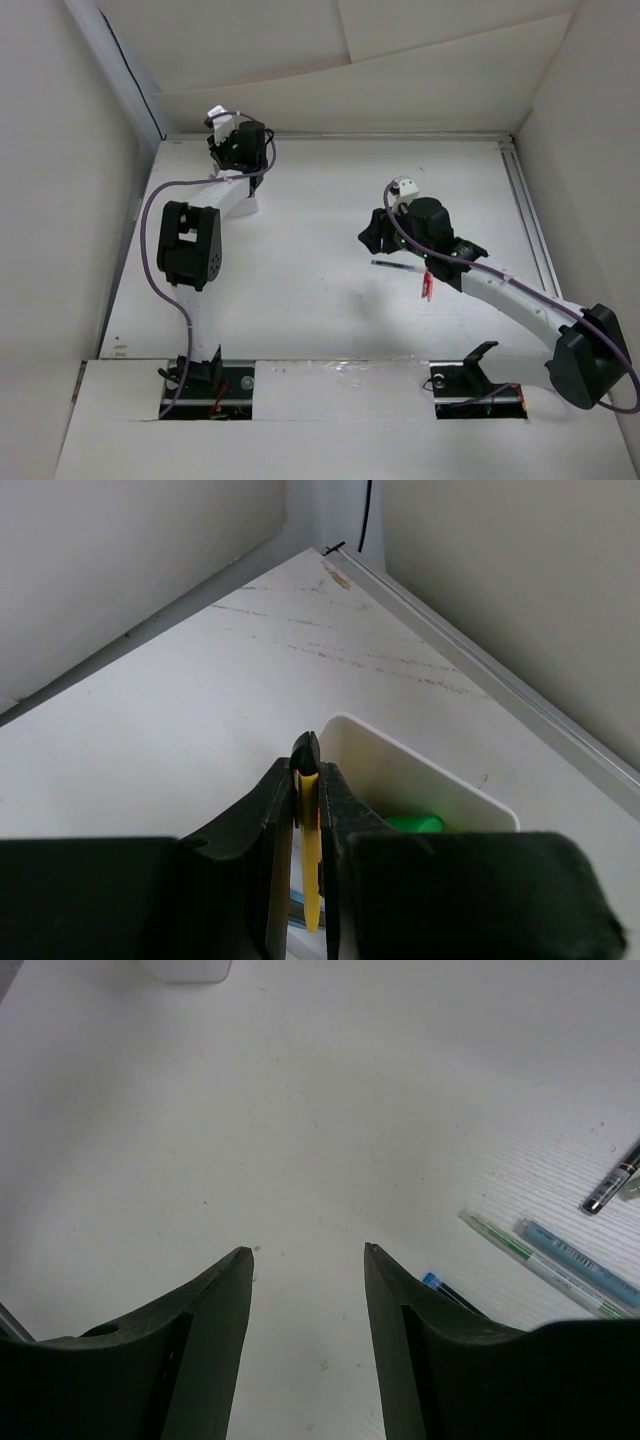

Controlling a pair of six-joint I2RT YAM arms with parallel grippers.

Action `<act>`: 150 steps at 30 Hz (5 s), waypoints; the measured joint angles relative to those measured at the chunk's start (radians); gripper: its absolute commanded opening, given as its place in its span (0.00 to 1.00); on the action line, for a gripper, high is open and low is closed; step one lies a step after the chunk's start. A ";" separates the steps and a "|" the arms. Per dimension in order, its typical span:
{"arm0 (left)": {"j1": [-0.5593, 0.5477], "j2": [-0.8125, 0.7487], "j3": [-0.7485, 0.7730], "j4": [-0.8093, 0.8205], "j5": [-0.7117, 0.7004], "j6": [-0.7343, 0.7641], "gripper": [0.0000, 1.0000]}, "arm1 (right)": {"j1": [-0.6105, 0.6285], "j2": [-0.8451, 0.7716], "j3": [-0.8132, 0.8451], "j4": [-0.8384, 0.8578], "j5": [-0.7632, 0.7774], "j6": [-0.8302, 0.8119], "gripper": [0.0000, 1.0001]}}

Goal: Sort the stationery into containers
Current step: Place the pen in the storage box, then pick up the pen from the center of the board.

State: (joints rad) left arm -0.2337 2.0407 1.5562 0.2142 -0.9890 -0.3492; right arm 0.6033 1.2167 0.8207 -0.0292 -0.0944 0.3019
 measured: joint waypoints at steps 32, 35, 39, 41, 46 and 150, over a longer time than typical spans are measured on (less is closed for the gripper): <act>-0.283 -0.359 -0.069 0.007 0.499 -0.177 0.17 | -0.262 -0.170 -0.101 -0.035 0.254 0.133 0.00; -0.362 -0.239 -0.002 -0.041 0.620 -0.192 0.13 | -0.299 -0.176 -0.104 -0.040 0.259 0.149 0.02; -0.423 -0.028 0.132 -0.152 0.726 -0.192 0.08 | -0.333 -0.175 -0.111 -0.048 0.258 0.165 0.04; -0.448 0.057 0.188 -0.212 0.750 -0.187 0.06 | -0.343 -0.169 -0.113 -0.050 0.252 0.169 0.09; -0.486 0.116 0.189 -0.273 0.789 -0.196 0.04 | -0.348 -0.116 -0.113 -0.052 0.243 0.173 0.19; -0.393 -0.506 -0.604 0.088 1.172 -0.335 0.39 | 0.092 0.050 -0.016 -0.060 0.119 0.041 0.00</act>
State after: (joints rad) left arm -0.6270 1.5345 0.9520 0.3019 0.1829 -0.6846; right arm 0.6956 1.2667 0.8047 -0.0891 0.0250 0.3428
